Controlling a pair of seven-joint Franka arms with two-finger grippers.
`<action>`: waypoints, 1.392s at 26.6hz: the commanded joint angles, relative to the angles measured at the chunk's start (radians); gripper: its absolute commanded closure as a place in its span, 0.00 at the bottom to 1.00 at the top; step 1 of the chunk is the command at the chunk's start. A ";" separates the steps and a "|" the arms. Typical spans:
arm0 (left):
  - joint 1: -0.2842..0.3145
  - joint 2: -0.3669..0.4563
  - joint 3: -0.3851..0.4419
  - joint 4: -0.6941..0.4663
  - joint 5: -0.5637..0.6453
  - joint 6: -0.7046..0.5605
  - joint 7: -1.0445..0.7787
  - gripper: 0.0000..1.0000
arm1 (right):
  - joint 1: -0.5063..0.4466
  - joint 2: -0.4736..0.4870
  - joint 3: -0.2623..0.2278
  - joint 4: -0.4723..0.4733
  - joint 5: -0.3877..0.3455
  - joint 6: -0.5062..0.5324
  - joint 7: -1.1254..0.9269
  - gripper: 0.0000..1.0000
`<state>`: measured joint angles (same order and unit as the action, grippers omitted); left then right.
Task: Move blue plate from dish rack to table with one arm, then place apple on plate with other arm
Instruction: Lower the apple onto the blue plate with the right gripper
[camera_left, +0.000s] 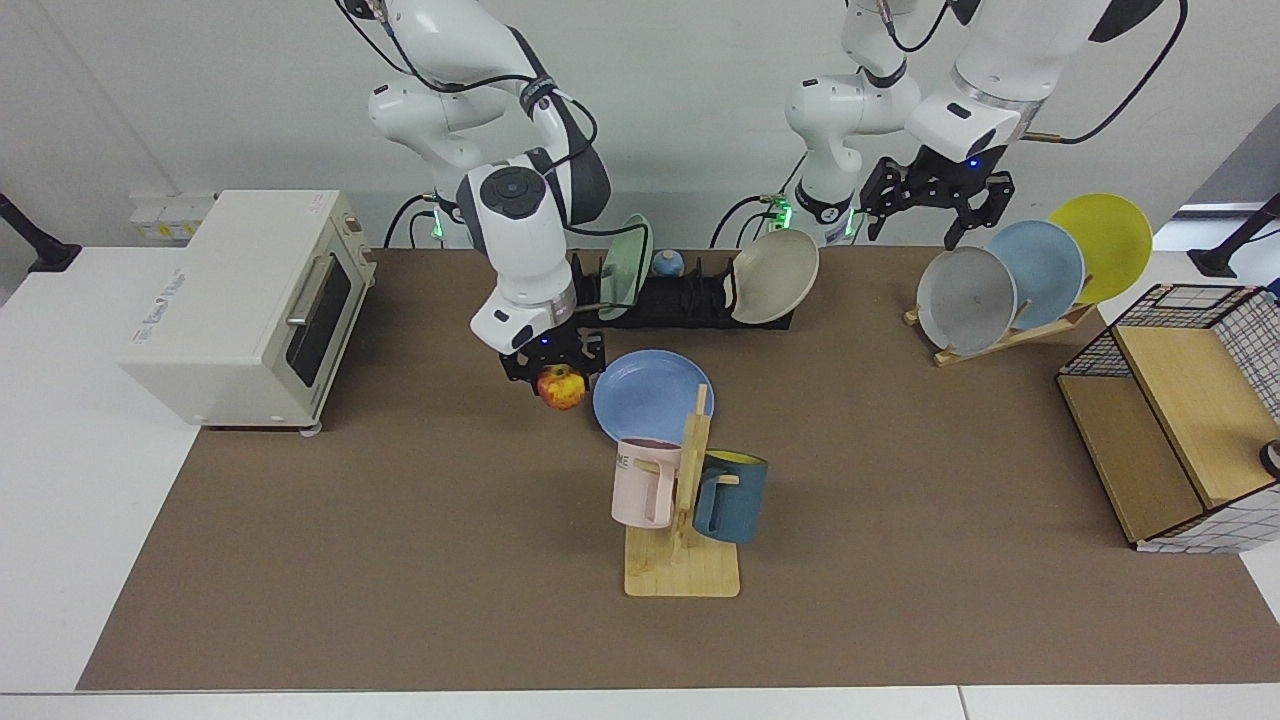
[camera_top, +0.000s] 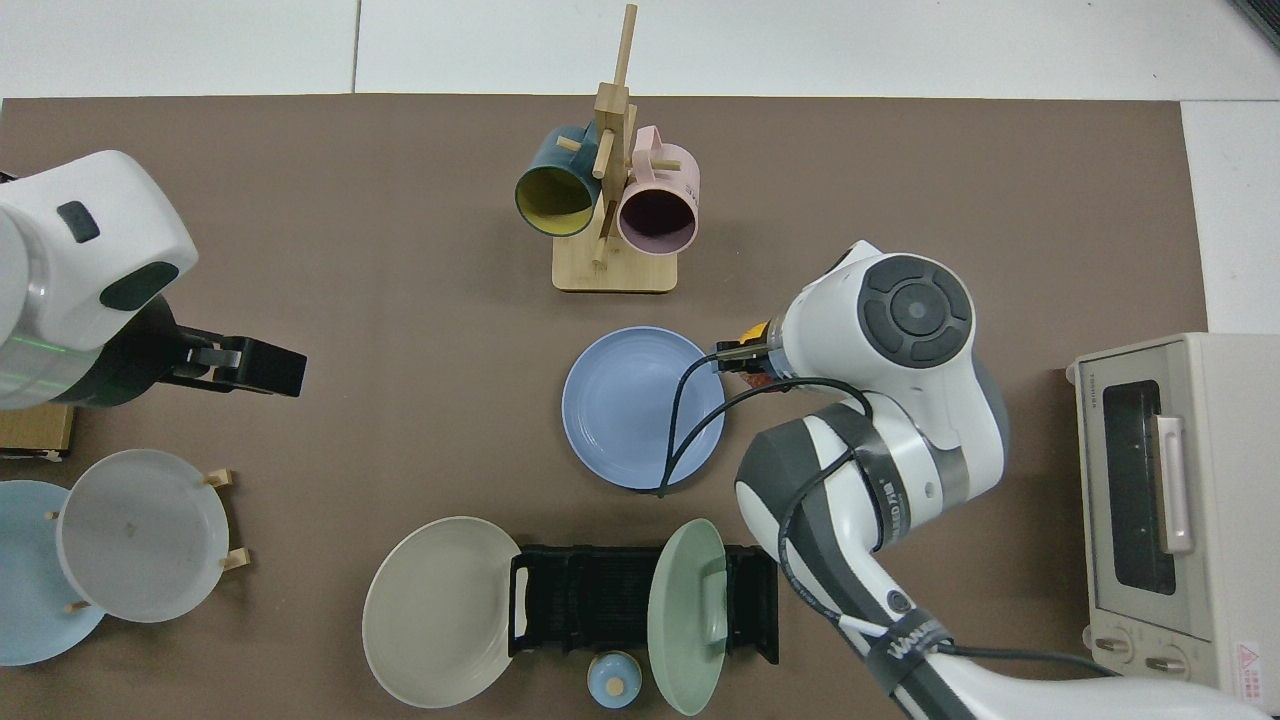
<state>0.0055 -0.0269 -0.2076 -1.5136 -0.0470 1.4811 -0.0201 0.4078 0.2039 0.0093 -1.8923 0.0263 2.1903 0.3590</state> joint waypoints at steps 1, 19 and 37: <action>0.011 -0.010 -0.006 0.013 -0.002 -0.025 0.002 0.00 | 0.084 0.014 -0.003 0.019 -0.003 -0.004 0.124 1.00; 0.013 -0.011 -0.006 0.013 -0.002 -0.024 0.002 0.00 | 0.209 0.147 -0.005 0.016 -0.008 0.200 0.296 1.00; 0.013 -0.011 -0.006 0.013 -0.001 -0.024 0.002 0.00 | 0.210 0.157 -0.003 -0.050 -0.011 0.255 0.299 0.86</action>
<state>0.0066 -0.0319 -0.2073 -1.5115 -0.0469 1.4796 -0.0202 0.6104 0.3637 0.0082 -1.9159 0.0261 2.4028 0.6226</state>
